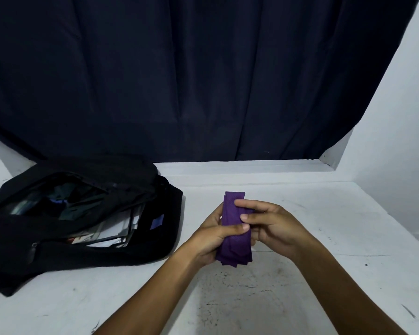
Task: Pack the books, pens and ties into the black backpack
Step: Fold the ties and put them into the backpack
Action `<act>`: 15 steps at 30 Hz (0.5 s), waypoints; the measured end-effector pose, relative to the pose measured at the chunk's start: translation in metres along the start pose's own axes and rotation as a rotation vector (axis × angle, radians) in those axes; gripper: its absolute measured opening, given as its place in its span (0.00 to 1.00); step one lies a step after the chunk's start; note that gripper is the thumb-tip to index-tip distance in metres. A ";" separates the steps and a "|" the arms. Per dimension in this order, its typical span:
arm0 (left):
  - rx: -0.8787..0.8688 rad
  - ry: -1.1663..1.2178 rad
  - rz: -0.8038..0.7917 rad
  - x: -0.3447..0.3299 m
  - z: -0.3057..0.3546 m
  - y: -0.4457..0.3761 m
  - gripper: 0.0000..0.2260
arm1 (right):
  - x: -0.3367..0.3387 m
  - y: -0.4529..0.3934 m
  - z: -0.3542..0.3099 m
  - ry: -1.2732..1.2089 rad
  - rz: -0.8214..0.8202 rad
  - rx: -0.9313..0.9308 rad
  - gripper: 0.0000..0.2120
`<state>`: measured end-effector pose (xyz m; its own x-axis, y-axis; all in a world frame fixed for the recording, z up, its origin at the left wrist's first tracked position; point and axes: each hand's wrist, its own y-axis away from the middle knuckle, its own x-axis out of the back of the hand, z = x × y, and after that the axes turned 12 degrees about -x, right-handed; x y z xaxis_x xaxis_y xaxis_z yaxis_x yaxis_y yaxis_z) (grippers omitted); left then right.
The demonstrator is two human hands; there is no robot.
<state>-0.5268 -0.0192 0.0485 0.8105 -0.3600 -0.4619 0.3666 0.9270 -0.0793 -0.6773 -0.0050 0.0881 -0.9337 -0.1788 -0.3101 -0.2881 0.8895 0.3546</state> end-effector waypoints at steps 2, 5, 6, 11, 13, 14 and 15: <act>-0.010 -0.022 -0.017 0.000 0.000 0.000 0.25 | -0.001 0.000 0.002 0.035 0.056 0.033 0.14; -0.034 -0.083 -0.025 -0.003 0.001 0.001 0.27 | -0.004 -0.002 0.005 -0.014 0.130 0.088 0.14; -0.040 -0.109 -0.030 -0.003 0.002 0.001 0.27 | -0.006 -0.002 0.006 -0.029 0.147 0.108 0.14; 0.008 -0.194 -0.195 -0.002 0.006 0.008 0.35 | -0.010 -0.002 0.010 -0.054 0.240 0.222 0.14; 0.007 -0.190 -0.222 -0.001 0.008 0.010 0.36 | -0.012 -0.001 0.010 -0.070 0.221 0.234 0.13; 0.004 -0.186 -0.222 -0.002 0.009 0.011 0.36 | -0.013 0.000 0.011 -0.082 0.203 0.237 0.13; 0.004 -0.191 -0.218 -0.001 0.011 0.012 0.37 | -0.013 0.000 0.011 -0.095 0.181 0.237 0.14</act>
<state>-0.5189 -0.0090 0.0576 0.7835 -0.5645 -0.2597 0.5433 0.8252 -0.1546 -0.6626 0.0023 0.0826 -0.9381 0.0211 -0.3456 -0.0515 0.9785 0.1996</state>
